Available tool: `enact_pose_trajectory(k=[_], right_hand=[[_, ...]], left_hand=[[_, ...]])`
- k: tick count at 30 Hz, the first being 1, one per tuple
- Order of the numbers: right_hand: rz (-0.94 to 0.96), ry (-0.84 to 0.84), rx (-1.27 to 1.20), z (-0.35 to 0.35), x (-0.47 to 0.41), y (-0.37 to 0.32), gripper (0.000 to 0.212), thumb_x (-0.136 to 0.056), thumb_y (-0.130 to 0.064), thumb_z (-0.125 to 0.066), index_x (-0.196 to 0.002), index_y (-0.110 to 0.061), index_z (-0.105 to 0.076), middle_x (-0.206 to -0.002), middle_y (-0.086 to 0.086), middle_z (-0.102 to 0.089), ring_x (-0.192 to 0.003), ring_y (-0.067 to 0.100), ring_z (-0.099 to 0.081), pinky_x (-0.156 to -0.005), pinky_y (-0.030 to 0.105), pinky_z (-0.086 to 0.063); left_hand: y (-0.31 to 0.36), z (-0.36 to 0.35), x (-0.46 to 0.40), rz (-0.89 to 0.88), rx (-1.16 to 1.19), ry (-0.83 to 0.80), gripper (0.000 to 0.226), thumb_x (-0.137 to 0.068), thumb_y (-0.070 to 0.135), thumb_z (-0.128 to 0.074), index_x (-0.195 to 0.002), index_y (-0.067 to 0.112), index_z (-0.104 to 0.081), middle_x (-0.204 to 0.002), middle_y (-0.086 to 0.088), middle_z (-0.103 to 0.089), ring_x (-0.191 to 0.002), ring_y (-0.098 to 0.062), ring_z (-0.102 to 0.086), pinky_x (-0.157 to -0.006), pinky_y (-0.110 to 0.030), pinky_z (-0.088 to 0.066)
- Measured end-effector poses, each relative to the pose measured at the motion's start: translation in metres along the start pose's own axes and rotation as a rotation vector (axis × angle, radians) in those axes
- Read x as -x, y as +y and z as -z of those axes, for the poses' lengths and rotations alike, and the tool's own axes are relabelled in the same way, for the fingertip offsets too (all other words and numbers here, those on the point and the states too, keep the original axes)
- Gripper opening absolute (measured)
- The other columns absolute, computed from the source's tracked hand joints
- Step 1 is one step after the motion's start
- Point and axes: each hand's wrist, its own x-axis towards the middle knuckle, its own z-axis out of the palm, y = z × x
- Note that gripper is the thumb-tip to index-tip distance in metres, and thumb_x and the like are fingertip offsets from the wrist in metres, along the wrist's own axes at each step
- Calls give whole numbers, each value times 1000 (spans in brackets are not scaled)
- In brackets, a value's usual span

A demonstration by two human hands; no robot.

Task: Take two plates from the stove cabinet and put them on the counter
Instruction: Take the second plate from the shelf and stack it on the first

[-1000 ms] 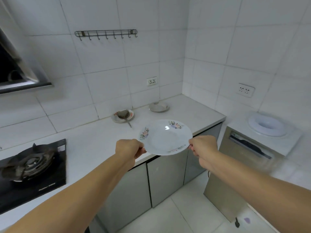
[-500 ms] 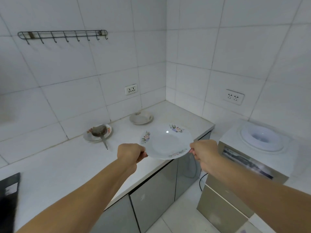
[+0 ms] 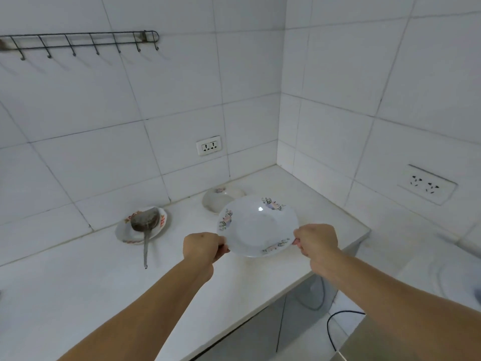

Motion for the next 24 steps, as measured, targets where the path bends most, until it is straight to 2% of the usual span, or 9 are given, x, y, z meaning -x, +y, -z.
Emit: enact_pose_trajectory(k=[8,10,13,17,22,24], right_hand=[[-20,-66,57,-60,-102,-21,23,-77,8,-59,-57,-1,-63,-58,15,-61,-52,23,-51,-48,26,-38],[-20,-74,73,-81,-125,-23,21,-77,8,-58,-58,2,-63,-58,15,-61,-53,24,-50,-51,28,-38],[-18,-78,95,-113,-158,-21,12,-76,10,-57,-69,16,-64,-61,17,-59,-55,23,-49,-53,30,-35],[-17,-82,132,-156,-201,-12,11,-76,9,-58,-74,17,-66,-64,18,-58,-59,25,-54,-56,30,-39],[-45,-105,201,-197,-242,-3,11,-75,7,-58,-67,12,-63,-66,15,-52,-63,22,-48,-58,29,-37],[-37,-106,231,-209,-256,-2,15,-76,7,-58,-78,21,-60,-65,15,-52,-59,21,-47,-54,28,-37]], left_hand=[[22,-34,-90,40,-18,90,15,-76,-15,-61,-64,-6,-64,-43,-9,-64,-59,-29,-66,-86,-41,-57],[25,-38,-115,50,-20,104,14,-75,-15,-61,-65,-6,-64,-43,-9,-64,-57,-28,-66,-87,-41,-57],[24,-41,-158,52,-37,133,16,-75,-15,-60,-64,-4,-64,-50,-12,-66,-56,-27,-67,-87,-43,-56],[24,-43,-217,49,-55,155,17,-76,-15,-61,-65,-3,-65,-66,-19,-68,-60,-29,-69,-86,-45,-59],[21,-46,-271,86,-66,205,22,-79,-14,-60,-62,-1,-63,-63,-15,-67,-58,-27,-70,-85,-45,-59],[19,-49,-287,103,-71,218,24,-79,-13,-60,-60,1,-62,-62,-15,-67,-59,-27,-69,-85,-45,-59]])
